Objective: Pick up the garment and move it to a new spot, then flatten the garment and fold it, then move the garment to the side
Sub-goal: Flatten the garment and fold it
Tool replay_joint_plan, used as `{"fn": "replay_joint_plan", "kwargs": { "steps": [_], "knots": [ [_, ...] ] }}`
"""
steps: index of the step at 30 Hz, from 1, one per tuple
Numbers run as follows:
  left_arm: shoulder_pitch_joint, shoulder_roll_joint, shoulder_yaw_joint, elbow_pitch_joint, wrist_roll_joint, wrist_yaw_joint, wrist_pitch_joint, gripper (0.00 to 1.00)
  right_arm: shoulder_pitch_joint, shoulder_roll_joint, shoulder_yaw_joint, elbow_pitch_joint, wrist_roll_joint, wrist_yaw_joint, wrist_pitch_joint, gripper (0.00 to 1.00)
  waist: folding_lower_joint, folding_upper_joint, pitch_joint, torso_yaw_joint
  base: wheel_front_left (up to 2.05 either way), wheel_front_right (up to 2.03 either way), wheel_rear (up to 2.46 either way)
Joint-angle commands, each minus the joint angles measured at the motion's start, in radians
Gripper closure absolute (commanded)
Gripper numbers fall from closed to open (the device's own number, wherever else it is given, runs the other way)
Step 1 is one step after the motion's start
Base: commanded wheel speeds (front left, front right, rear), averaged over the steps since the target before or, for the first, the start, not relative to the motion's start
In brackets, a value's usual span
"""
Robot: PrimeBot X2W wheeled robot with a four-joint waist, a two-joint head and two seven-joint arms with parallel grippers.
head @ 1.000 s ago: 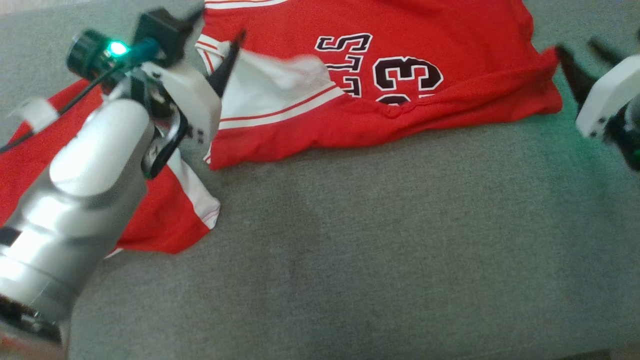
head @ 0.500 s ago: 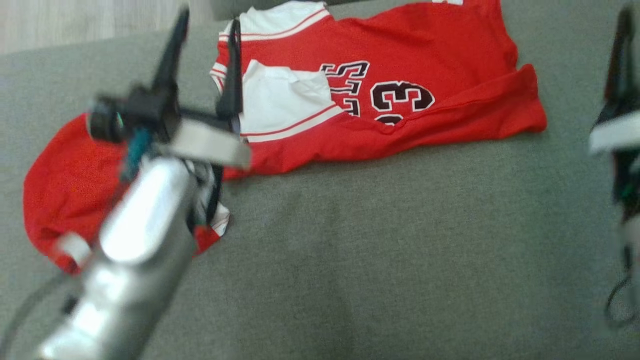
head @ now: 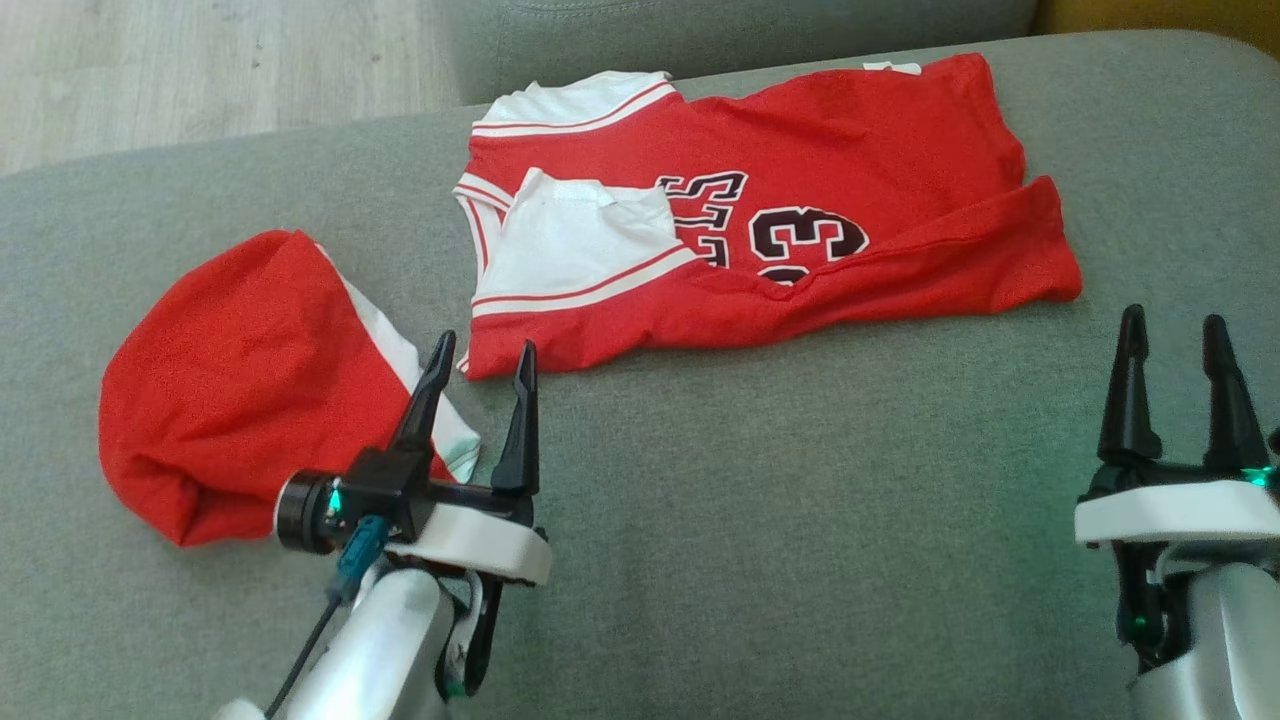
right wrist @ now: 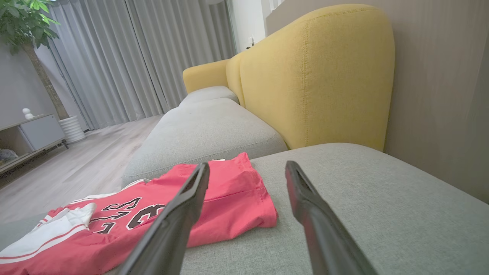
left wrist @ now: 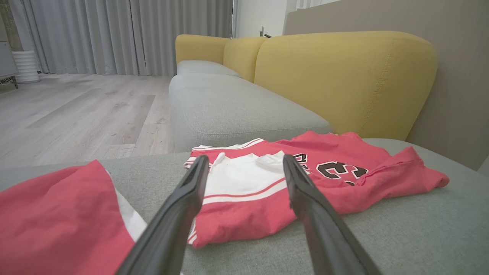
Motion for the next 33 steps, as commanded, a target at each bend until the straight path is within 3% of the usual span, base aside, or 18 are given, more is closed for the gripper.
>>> {"fn": "replay_joint_plan", "kwargs": {
  "steps": [1,10,27,28,29,33],
  "knots": [
    [-0.039,-0.004,0.048,-0.021,0.014,-0.01,-0.005,0.0,-0.017,0.003,0.032,-0.043,-0.011,-0.001,-0.009,0.0,0.0001,-0.0001,0.003,-0.002,0.0,0.0,0.0],
    [-0.116,-0.024,0.055,0.173,0.027,-0.039,0.0,0.0,-0.033,0.016,0.061,-0.059,-0.016,-0.001,-0.009,0.0,0.0001,-0.0001,0.045,-0.021,0.0,0.0,0.0],
    [-0.283,-0.032,0.067,0.483,-0.015,-0.016,0.174,0.0,-0.058,0.021,0.079,-0.068,0.045,-0.001,-0.009,0.0,0.0001,-0.0001,0.107,-0.059,0.0,0.0,0.0],
    [-0.287,-0.033,0.065,0.49,-0.016,-0.019,0.175,0.55,-0.059,0.021,0.081,-0.069,0.047,-0.001,-0.009,0.0,0.0001,-0.0001,0.108,-0.06,0.0,0.0,0.0],
    [-0.29,-0.034,0.065,0.495,-0.02,-0.022,0.172,1.0,-0.059,0.021,0.081,-0.069,0.049,-0.001,-0.009,0.0,0.0001,-0.0001,0.107,-0.06,0.0,0.0,0.0],
    [-0.297,-0.039,0.07,0.489,-0.039,-0.038,0.124,1.0,-0.059,0.021,0.072,-0.067,0.046,-0.001,-0.009,0.0,0.0001,-0.0001,0.099,-0.058,0.0,0.0,0.0]
  ]
}}
